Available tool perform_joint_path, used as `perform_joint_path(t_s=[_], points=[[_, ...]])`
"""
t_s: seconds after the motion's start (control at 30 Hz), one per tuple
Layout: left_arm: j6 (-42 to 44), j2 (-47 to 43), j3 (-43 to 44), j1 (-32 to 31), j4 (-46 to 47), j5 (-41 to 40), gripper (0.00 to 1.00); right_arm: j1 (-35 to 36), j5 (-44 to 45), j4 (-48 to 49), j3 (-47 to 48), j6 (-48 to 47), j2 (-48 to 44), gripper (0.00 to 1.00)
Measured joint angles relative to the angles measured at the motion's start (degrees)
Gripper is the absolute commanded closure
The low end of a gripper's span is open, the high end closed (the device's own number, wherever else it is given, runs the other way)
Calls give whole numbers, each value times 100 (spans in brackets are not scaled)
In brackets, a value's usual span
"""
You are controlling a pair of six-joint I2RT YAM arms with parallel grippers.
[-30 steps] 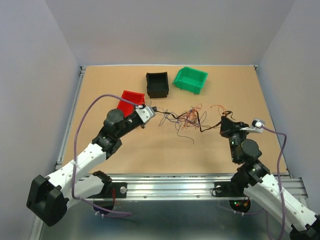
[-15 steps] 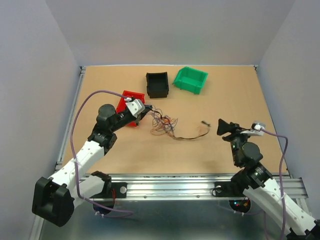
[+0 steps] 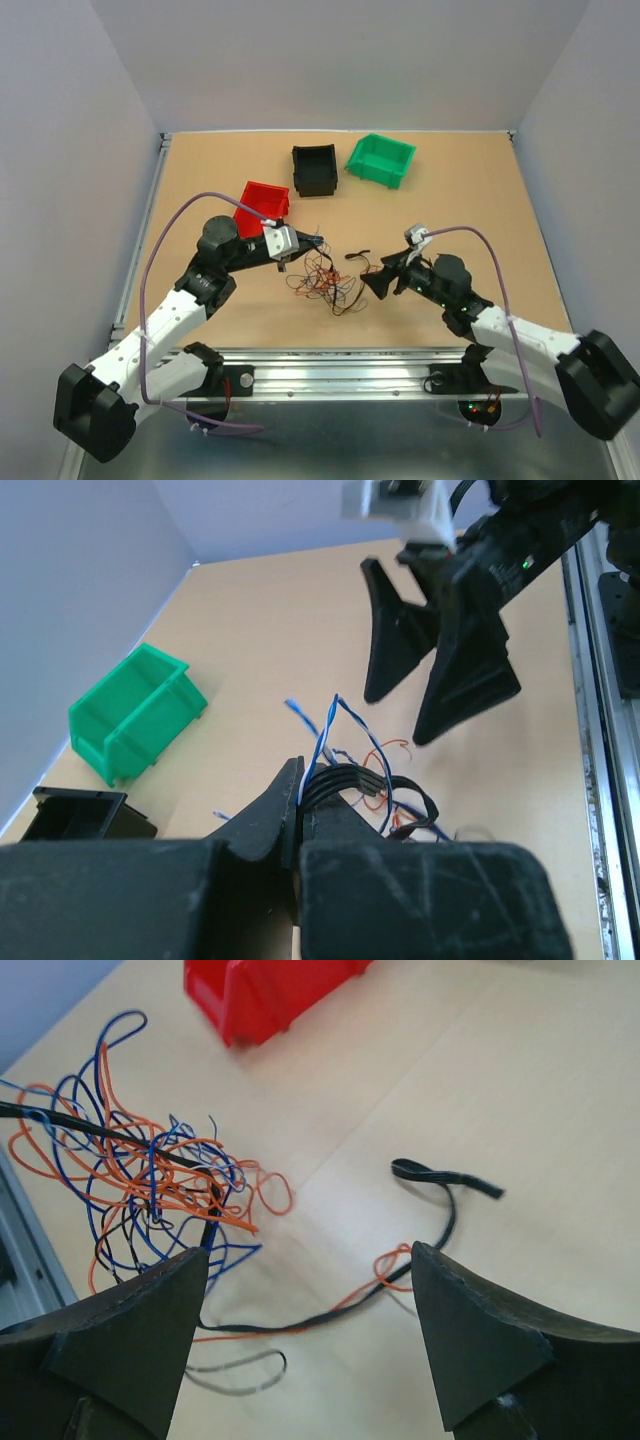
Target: Untangle the cables
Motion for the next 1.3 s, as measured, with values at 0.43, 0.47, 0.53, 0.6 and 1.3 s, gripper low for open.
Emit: perform_joint_path(t_s=[0.43, 0.47, 0.53, 0.6, 1.3], points=[[101, -46, 2, -85, -133, 11, 100, 763, -1818, 1810, 925, -330, 2776, 61], [103, -46, 2, -85, -140, -17, 100, 861, -1843, 1886, 1027, -321, 2883, 62], [103, -48, 2, -85, -160, -66, 100, 903, -1847, 1952, 1102, -343, 2990, 74], [101, -50, 2, -85, -162, -164, 100, 903, -1827, 2000, 1150, -376, 3088, 93], [-216, -131, 2, 48, 184, -922, 100, 901, -365, 1475, 608, -715, 1530, 13]])
